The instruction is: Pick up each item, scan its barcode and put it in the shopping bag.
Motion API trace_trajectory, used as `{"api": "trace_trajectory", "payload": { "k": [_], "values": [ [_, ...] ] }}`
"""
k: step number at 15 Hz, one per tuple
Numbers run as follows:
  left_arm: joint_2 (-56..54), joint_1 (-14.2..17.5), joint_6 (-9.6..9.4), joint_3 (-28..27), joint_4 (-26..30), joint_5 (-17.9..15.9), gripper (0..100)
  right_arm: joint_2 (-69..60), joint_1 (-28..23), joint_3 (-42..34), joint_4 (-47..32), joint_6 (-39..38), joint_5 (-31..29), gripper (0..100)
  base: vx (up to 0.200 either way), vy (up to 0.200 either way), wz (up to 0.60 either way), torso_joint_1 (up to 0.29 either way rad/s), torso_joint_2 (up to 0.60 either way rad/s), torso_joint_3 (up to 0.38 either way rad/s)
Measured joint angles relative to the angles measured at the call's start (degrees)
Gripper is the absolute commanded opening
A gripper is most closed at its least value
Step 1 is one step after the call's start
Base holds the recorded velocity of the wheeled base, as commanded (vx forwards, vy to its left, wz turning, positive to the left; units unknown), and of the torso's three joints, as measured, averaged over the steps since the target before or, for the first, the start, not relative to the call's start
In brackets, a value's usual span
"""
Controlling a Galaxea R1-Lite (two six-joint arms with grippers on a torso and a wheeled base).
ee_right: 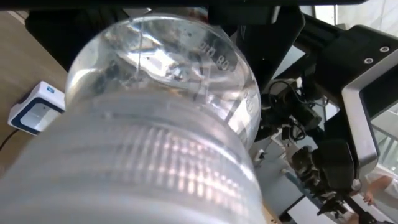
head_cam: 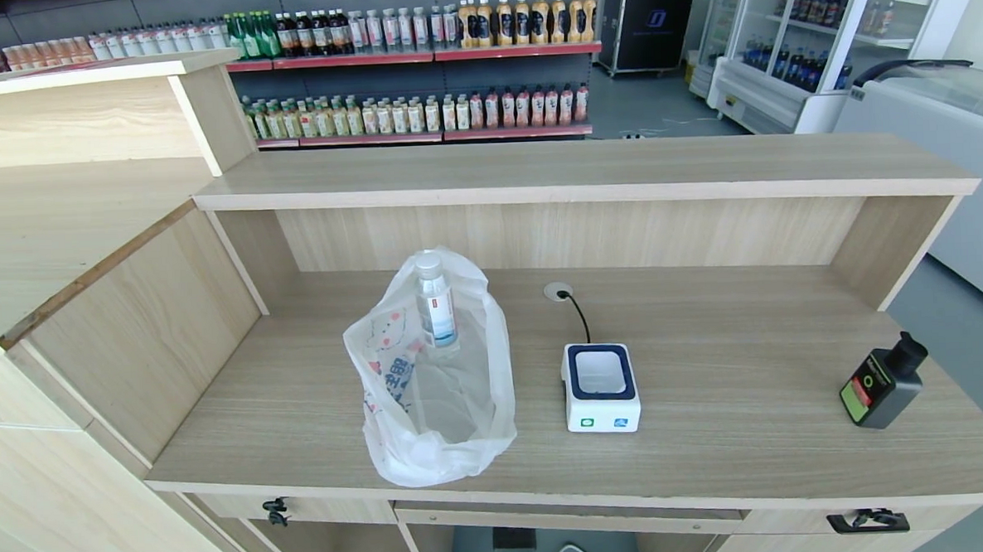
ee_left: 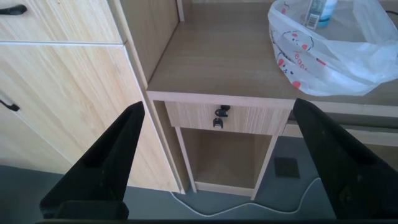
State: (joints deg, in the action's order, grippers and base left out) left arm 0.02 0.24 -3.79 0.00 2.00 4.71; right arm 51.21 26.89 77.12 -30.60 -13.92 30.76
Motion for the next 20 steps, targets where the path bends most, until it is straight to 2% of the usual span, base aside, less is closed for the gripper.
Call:
{"api": "trace_trajectory", "payload": {
  "k": [3,6,7,11,14,16,20],
  "values": [
    [0.0,0.0,0.0,0.0,0.0,0.0,100,0.4,-0.2,-0.7,0.5,0.3,-1.0,0,0.0,0.0,0.0,0.0,0.0,0.0],
    [0.0,0.0,0.0,0.0,0.0,0.0,100,2.2,-2.0,-4.0,4.7,4.7,-9.8,0,0.0,0.0,0.0,0.0,0.0,0.0],
    [0.0,0.0,0.0,0.0,0.0,0.0,100,3.5,-4.0,-6.5,9.3,7.8,-13.4,0,0.0,0.0,0.0,0.0,0.0,0.0],
    [0.0,0.0,0.0,0.0,0.0,0.0,100,12.1,-15.1,-20.3,38.1,22.4,-24.6,0,0.0,0.0,0.0,0.0,0.0,0.0],
    [0.0,0.0,0.0,0.0,0.0,0.0,100,18.7,-22.9,-31.9,61.1,32.7,-27.1,0,0.0,0.0,0.0,0.0,0.0,0.0],
    [0.0,0.0,0.0,0.0,0.0,0.0,100,22.2,-27.4,-36.7,67.4,38.1,-27.5,0,0.0,0.0,0.0,0.0,0.0,0.0],
    [0.0,0.0,0.0,0.0,0.0,0.0,100,26.6,-30.2,-37.9,71.0,41.5,-27.3,0,0.0,0.0,0.45,0.002,0.0,0.003]
  ]
}}
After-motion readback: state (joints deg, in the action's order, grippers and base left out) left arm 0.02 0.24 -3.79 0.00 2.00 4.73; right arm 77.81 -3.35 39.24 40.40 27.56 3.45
